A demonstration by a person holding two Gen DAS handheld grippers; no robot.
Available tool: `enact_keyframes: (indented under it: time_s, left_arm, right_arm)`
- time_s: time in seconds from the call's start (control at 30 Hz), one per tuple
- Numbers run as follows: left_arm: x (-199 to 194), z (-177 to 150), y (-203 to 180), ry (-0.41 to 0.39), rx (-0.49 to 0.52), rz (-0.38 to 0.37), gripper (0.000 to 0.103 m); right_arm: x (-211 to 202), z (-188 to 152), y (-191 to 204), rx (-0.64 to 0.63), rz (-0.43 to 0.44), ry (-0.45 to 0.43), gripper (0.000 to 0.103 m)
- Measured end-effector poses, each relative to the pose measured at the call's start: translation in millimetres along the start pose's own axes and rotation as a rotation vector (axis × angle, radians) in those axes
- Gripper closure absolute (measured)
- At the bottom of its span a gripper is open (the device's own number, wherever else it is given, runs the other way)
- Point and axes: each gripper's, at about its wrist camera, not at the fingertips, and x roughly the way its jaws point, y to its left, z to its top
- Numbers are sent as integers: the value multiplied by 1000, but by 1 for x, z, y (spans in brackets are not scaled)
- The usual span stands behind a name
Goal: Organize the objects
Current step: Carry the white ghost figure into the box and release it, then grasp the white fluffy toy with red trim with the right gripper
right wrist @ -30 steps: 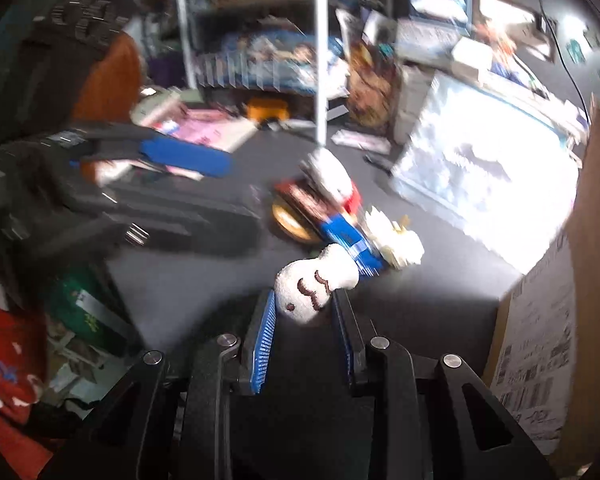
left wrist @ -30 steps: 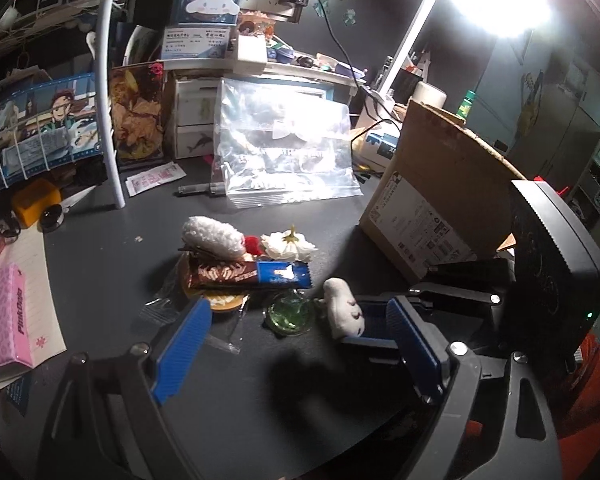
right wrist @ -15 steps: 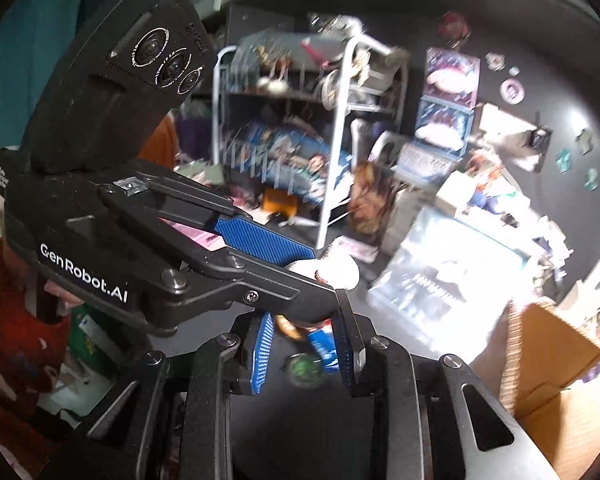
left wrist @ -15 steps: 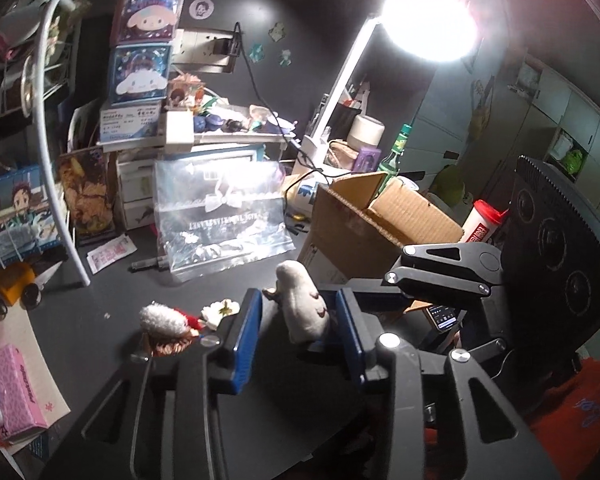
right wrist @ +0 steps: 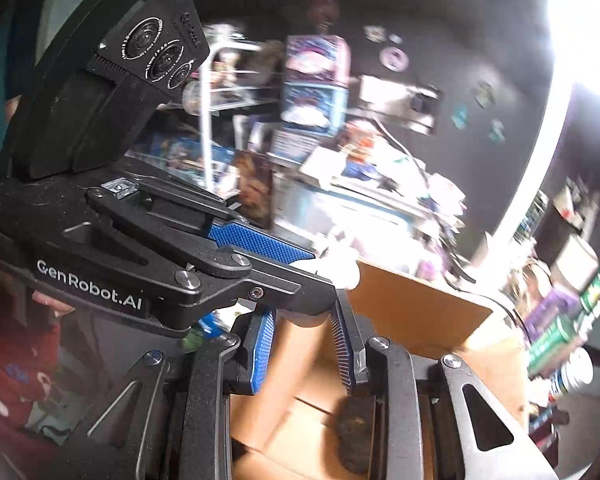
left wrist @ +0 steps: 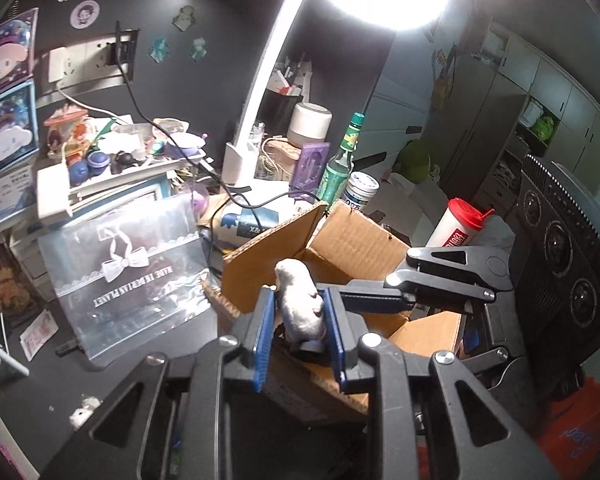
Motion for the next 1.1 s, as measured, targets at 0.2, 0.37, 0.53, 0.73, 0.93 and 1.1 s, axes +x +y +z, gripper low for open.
enact_keyframes:
  time_s: [0.2, 0.37, 0.53, 0.73, 0.93, 1.1]
  left_arm:
    - [41, 18, -8, 55, 5, -31, 81]
    - [54, 23, -13, 70, 13, -43, 81]
    - [51, 24, -15, 55, 19, -32, 58]
    - [27, 20, -10, -1, 22, 7, 37]
    - [-18, 5, 7, -96, -12, 96, 30]
    - [-66, -22, 34, -170, -50, 229, 19]
  right_arm:
    - [6, -8, -39, 73, -17, 65, 80]
    - [6, -11, -49, 89, -39, 100, 79]
    - [6, -12, -48, 77, -51, 113, 76]
    - [9, -13, -42, 65, -53, 118, 63]
    - [3, -4, -18, 22, -68, 59, 63]
    - [-6, 12, 28, -41, 17, -20, 63]
